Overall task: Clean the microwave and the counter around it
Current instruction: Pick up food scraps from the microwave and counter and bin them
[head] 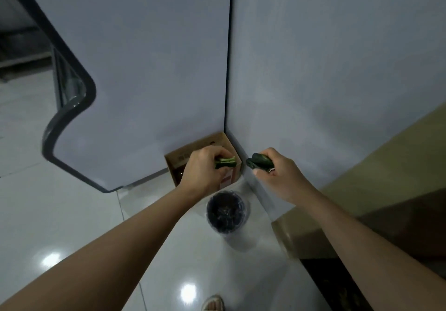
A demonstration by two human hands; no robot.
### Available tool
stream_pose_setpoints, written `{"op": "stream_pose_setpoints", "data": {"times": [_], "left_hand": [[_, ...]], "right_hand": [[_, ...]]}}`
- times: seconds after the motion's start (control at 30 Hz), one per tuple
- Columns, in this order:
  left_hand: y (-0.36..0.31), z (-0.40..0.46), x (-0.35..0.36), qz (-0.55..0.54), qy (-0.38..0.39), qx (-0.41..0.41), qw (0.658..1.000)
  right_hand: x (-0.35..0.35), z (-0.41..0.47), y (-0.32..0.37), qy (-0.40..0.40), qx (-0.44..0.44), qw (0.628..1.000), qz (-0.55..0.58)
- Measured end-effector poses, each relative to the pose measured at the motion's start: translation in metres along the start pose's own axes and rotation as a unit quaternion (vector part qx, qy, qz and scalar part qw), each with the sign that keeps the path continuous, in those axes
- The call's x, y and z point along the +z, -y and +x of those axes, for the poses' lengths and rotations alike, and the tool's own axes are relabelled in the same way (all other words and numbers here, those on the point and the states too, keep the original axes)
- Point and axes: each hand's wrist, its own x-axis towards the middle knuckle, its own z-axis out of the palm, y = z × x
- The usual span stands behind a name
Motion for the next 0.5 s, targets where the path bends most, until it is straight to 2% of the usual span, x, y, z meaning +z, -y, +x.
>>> {"op": "stream_pose_setpoints", "data": {"times": [0.17,0.5], "left_hand": [[0.032,0.015,0.027,0.015,0.004,-0.014,1.000],[0.098,0.019,0.131,0.010,-0.031,-0.118,0.992]], "right_hand": [[0.023,0.032,-0.038,0.037,0.009,0.999,-0.010],[0.084,0.087,-0.140,0.090,0.008,0.996,-0.001]]}}
